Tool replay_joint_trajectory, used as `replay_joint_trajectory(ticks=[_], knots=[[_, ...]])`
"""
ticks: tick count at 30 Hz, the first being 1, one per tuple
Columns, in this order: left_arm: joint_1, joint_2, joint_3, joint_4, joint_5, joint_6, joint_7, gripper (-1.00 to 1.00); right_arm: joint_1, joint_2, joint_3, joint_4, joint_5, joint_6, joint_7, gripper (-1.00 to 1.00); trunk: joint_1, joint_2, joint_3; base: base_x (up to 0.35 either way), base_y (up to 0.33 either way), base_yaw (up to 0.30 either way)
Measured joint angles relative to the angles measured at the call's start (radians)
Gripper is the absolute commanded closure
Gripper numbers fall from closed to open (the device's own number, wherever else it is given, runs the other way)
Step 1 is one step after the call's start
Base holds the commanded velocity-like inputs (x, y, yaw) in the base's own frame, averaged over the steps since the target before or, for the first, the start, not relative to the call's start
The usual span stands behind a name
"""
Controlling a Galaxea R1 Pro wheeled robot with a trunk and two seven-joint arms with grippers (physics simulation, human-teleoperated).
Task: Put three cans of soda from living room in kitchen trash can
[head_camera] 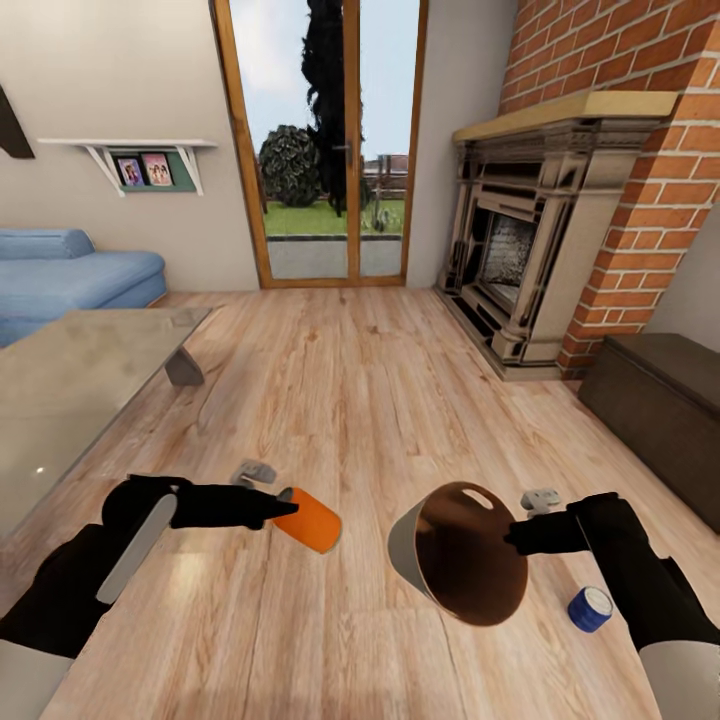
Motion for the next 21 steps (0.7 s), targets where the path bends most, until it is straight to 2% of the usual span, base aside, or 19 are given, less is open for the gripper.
replay_joint_trajectory(ticks=[2,4,6,7,9,10,11,12,13,16,21], knots=[[0.000,0.009,0.000,-0.004,0.001,-0.001,-0.048,1.00,0.000,0.001,0.001,0.002,0.000,0.001,0.000,1.00,-0.008,0.014,0.006,0.000,0.000,0.000],[0.001,0.016,0.001,-0.013,0.003,-0.001,-0.126,1.00,-0.001,0.003,0.004,0.003,0.003,0.000,-0.002,1.00,-0.015,0.028,0.013,0.000,0.000,0.000],[0.001,0.024,0.008,-0.038,0.008,0.004,-0.234,1.00,-0.001,0.004,0.011,0.004,0.008,0.000,-0.002,1.00,-0.023,0.042,0.019,0.000,0.000,0.000],[0.001,0.026,0.014,-0.044,0.001,0.002,-0.259,1.00,-0.001,0.004,0.014,0.005,0.007,0.000,-0.003,1.00,-0.027,0.049,0.022,0.000,0.000,0.000],[0.001,0.030,0.067,-0.062,0.004,0.005,-0.340,1.00,-0.001,0.005,0.028,0.010,0.006,0.002,-0.002,1.00,-0.035,0.063,0.028,0.000,0.000,0.000],[0.001,0.031,0.082,-0.065,0.001,0.005,-0.357,1.00,-0.001,0.005,0.034,0.013,0.005,0.002,-0.002,1.00,-0.038,0.070,0.031,0.000,0.000,0.000],[0.001,0.031,0.109,-0.071,0.007,0.010,-0.406,1.00,-0.001,0.006,0.040,0.015,0.005,0.002,-0.003,1.00,-0.042,0.077,0.034,0.000,0.000,0.000],[0.001,0.031,0.122,-0.073,0.005,0.010,-0.443,1.00,-0.001,0.007,0.048,0.017,0.008,0.001,-0.004,1.00,-0.046,0.084,0.038,0.000,0.000,0.000],[0.000,0.030,0.139,-0.074,0.009,0.013,-0.514,1.00,-0.001,0.017,0.061,0.018,0.011,-0.002,-0.018,1.00,-0.046,0.084,0.038,0.000,0.000,0.000],[0.000,0.027,0.157,-0.074,0.000,0.008,-0.568,1.00,-0.001,0.041,0.070,0.019,0.008,0.001,-0.057,1.00,-0.046,0.084,0.038,0.000,0.000,0.000],[-0.001,0.024,0.161,-0.071,-0.007,0.007,-0.585,1.00,-0.001,0.062,0.090,0.020,0.004,0.004,-0.075,1.00,-0.046,0.084,0.038,0.000,0.000,0.000]])
